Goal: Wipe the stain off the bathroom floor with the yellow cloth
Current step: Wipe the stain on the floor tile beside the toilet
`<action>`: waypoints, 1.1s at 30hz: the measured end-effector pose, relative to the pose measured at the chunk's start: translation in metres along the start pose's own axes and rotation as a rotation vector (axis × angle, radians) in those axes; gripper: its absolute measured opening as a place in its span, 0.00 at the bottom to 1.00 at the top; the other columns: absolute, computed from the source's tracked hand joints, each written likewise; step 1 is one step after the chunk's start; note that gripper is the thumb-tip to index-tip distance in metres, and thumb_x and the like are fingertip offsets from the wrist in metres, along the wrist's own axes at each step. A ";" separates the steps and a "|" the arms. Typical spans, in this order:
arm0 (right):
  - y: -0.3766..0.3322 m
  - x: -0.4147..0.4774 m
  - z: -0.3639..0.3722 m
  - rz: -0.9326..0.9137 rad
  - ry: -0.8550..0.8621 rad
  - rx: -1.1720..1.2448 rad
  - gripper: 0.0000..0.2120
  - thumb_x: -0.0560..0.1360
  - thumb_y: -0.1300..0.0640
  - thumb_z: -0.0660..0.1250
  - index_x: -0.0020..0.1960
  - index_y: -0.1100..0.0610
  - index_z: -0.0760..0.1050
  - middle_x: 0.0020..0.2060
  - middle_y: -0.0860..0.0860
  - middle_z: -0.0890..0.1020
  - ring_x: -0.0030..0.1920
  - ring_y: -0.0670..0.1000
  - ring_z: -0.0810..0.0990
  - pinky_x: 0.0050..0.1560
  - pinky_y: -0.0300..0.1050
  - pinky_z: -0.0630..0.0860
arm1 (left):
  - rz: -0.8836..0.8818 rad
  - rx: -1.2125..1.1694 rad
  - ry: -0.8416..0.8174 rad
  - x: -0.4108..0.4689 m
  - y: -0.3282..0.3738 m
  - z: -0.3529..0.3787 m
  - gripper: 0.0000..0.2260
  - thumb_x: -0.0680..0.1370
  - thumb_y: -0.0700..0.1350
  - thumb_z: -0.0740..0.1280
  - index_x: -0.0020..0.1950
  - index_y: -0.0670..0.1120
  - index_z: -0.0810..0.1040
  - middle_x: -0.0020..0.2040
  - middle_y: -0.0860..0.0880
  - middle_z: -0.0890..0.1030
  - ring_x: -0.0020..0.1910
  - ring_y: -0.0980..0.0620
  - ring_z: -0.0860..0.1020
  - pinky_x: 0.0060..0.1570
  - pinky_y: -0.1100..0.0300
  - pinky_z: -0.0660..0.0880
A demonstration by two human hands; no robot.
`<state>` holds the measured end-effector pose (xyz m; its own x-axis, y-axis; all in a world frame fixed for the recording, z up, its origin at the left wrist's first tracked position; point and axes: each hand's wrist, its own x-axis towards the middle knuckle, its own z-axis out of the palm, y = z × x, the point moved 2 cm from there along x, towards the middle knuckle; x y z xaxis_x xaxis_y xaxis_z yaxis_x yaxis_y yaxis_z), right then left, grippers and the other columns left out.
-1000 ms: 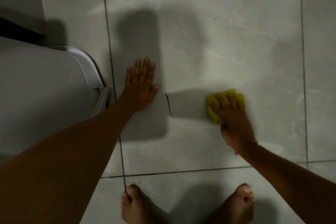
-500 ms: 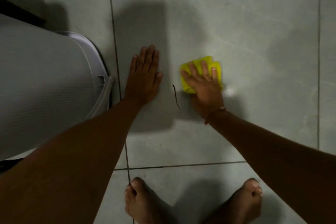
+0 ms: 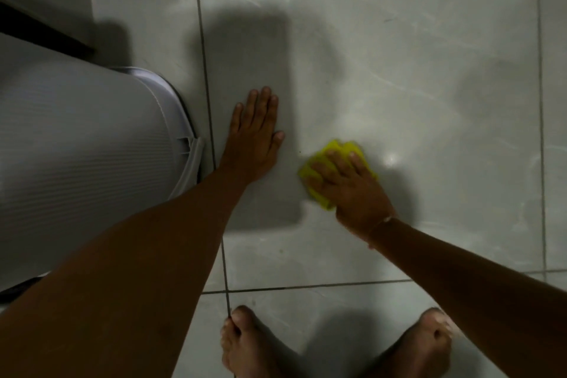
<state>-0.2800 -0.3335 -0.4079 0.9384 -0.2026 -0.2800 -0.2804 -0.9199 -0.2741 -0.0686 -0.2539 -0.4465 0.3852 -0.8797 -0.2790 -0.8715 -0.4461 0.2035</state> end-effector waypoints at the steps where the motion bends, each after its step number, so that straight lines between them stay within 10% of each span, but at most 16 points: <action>1: 0.006 0.010 -0.004 0.137 0.021 0.016 0.25 0.75 0.56 0.57 0.72 0.49 0.67 0.72 0.53 0.70 0.75 0.64 0.61 0.74 0.67 0.55 | 0.003 0.008 0.008 0.000 -0.001 0.000 0.29 0.80 0.53 0.51 0.79 0.44 0.50 0.81 0.44 0.50 0.79 0.44 0.47 0.76 0.44 0.46; 4: -0.004 0.048 -0.009 0.338 0.074 0.122 0.27 0.73 0.53 0.54 0.71 0.49 0.68 0.73 0.53 0.69 0.75 0.64 0.59 0.75 0.65 0.51 | -0.003 0.022 0.006 0.001 -0.002 0.003 0.29 0.80 0.53 0.51 0.79 0.45 0.50 0.81 0.44 0.51 0.79 0.44 0.48 0.76 0.45 0.46; 9: -0.009 -0.024 0.008 -0.091 -0.083 -0.004 0.35 0.67 0.63 0.64 0.73 0.48 0.65 0.73 0.51 0.69 0.75 0.64 0.60 0.74 0.66 0.56 | -0.001 -0.007 -0.016 0.002 -0.002 0.001 0.29 0.80 0.53 0.52 0.79 0.45 0.50 0.81 0.44 0.50 0.79 0.44 0.47 0.76 0.44 0.47; 14: -0.006 0.035 -0.005 0.451 0.091 0.145 0.24 0.74 0.52 0.57 0.70 0.49 0.69 0.72 0.54 0.70 0.75 0.65 0.60 0.74 0.67 0.51 | 0.006 0.032 0.028 0.002 -0.004 0.006 0.29 0.80 0.53 0.52 0.79 0.45 0.50 0.81 0.44 0.51 0.79 0.43 0.49 0.75 0.45 0.47; 20: 0.000 -0.042 0.014 -0.151 0.011 0.031 0.28 0.71 0.62 0.64 0.71 0.49 0.69 0.71 0.54 0.71 0.74 0.65 0.62 0.70 0.69 0.61 | 0.005 0.027 0.016 0.002 -0.003 0.003 0.29 0.80 0.54 0.51 0.79 0.45 0.50 0.80 0.43 0.51 0.79 0.42 0.49 0.75 0.44 0.47; 26: 0.056 0.001 -0.005 0.820 0.173 0.278 0.31 0.72 0.55 0.63 0.74 0.45 0.61 0.77 0.55 0.60 0.77 0.65 0.51 0.75 0.67 0.45 | 0.010 0.054 0.040 0.003 -0.005 0.009 0.29 0.80 0.53 0.52 0.79 0.45 0.50 0.80 0.43 0.52 0.79 0.42 0.50 0.75 0.44 0.48; 30: 0.012 -0.057 0.015 0.139 -0.007 0.111 0.34 0.67 0.60 0.55 0.73 0.47 0.64 0.76 0.53 0.64 0.76 0.65 0.54 0.74 0.69 0.52 | 0.014 0.053 0.011 0.003 -0.003 0.006 0.31 0.79 0.55 0.51 0.79 0.44 0.50 0.80 0.42 0.52 0.79 0.41 0.49 0.75 0.43 0.47; 33: 0.069 -0.096 0.007 0.242 -0.025 0.100 0.32 0.70 0.63 0.60 0.73 0.46 0.65 0.75 0.55 0.66 0.76 0.65 0.56 0.73 0.70 0.54 | 0.001 0.065 0.017 0.003 -0.003 0.006 0.31 0.79 0.56 0.51 0.79 0.44 0.51 0.80 0.42 0.52 0.79 0.40 0.50 0.75 0.43 0.47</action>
<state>-0.3909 -0.3756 -0.4067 0.8366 -0.4035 -0.3705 -0.5160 -0.8075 -0.2857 -0.0672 -0.2542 -0.4533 0.3894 -0.8828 -0.2626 -0.8894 -0.4345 0.1421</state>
